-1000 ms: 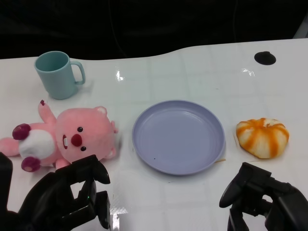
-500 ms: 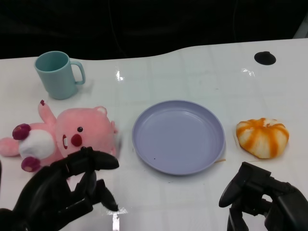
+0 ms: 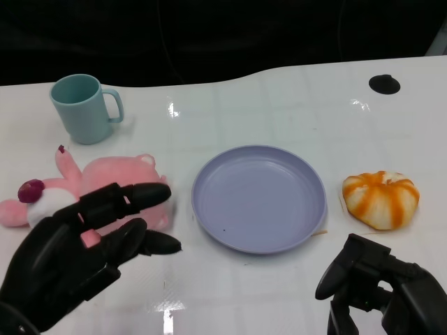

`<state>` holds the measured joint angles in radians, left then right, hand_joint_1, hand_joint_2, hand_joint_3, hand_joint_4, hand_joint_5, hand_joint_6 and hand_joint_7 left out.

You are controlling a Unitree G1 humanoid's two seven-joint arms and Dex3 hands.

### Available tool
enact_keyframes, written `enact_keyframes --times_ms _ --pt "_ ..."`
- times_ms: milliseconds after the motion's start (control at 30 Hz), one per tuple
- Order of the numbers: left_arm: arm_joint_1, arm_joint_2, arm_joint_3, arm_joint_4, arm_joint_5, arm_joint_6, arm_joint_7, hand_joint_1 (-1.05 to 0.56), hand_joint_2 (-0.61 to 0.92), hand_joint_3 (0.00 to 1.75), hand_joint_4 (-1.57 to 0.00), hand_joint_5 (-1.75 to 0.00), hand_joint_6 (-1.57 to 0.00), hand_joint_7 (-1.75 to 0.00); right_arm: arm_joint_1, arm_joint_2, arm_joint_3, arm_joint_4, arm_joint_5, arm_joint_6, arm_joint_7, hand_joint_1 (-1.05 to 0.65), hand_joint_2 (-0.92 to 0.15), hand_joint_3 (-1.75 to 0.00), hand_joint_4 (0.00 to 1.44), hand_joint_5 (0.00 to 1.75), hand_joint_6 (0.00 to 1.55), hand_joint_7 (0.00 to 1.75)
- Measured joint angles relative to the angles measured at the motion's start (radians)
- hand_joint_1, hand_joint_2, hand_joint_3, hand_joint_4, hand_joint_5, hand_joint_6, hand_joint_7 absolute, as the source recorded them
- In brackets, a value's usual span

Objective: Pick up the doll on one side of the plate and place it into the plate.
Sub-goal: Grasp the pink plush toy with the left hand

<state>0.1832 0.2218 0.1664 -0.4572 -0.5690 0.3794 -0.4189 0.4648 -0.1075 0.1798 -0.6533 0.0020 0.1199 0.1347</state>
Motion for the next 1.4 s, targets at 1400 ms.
enact_keyframes --times_ms 1400 --pt "-0.171 0.376 -0.172 0.038 1.361 -0.216 -0.003 -0.70 0.91 0.01 -0.01 -0.21 -0.12 -0.02 0.003 0.000 0.009 -0.018 0.000 0.016 -0.011 0.09 -0.42 -1.39 0.72 1.75 0.61 1.55"
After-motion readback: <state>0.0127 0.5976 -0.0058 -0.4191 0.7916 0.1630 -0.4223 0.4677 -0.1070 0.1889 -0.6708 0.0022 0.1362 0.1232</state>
